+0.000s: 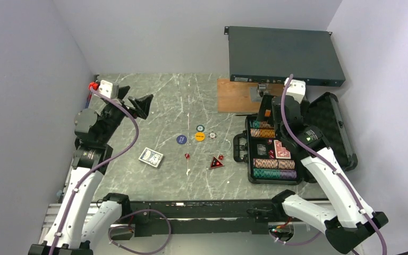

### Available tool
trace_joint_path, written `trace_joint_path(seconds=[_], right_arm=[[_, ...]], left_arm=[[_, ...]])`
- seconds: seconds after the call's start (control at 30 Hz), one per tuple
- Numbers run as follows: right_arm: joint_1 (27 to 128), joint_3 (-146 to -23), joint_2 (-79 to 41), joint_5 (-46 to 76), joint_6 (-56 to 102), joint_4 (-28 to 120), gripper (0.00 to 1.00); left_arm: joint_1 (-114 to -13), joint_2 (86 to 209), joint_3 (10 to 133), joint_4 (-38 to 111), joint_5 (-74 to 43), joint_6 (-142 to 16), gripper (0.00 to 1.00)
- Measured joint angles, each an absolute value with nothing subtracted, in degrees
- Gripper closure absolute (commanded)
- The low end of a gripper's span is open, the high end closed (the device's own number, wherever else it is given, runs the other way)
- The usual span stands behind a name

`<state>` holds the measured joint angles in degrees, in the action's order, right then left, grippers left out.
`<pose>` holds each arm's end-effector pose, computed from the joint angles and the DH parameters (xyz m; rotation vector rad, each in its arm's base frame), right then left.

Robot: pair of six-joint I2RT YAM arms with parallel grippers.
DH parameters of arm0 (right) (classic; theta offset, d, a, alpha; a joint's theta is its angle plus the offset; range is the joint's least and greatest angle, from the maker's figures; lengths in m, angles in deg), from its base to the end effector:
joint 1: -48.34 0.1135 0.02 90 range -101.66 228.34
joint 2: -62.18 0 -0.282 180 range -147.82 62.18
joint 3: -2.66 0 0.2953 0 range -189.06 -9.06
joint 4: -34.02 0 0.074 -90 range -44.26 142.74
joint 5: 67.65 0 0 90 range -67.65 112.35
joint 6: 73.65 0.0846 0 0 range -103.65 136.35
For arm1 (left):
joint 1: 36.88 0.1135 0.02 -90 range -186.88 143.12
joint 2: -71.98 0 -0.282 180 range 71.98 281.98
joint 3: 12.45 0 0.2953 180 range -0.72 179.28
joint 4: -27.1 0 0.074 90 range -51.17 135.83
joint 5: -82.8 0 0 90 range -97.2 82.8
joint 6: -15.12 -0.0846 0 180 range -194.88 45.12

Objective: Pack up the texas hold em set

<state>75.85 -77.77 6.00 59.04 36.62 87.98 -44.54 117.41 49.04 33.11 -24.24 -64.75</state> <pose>0.2499 0.0732 0.3988 0.2511 1.9659 -0.1323 0.2528 -0.0590 0.4231 0.2195 1.4020 -0.4644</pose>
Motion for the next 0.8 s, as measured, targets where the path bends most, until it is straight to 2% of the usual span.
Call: trace_joint_path(seconds=[0.27,0.53,0.63,0.8], right_arm=[[75.87,-73.53,11.79,57.53,41.82,91.54,0.0],[75.72,-62.8,22.19,44.65,51.46,91.59,0.0],[75.7,-60.66,18.96,37.38,51.2,90.73,0.0],[78.3,-59.54,6.11,27.43,50.54,87.63,0.0]], left_arm=[[-46.24,117.57,49.06,32.48,-23.34,-65.18,0.01],[-47.73,117.92,49.06,32.63,-21.24,-65.27,0.01],[-47.84,117.92,49.06,32.65,-20.45,-65.42,0.01],[-48.01,117.98,49.06,32.63,-19.65,-65.42,0.01]])
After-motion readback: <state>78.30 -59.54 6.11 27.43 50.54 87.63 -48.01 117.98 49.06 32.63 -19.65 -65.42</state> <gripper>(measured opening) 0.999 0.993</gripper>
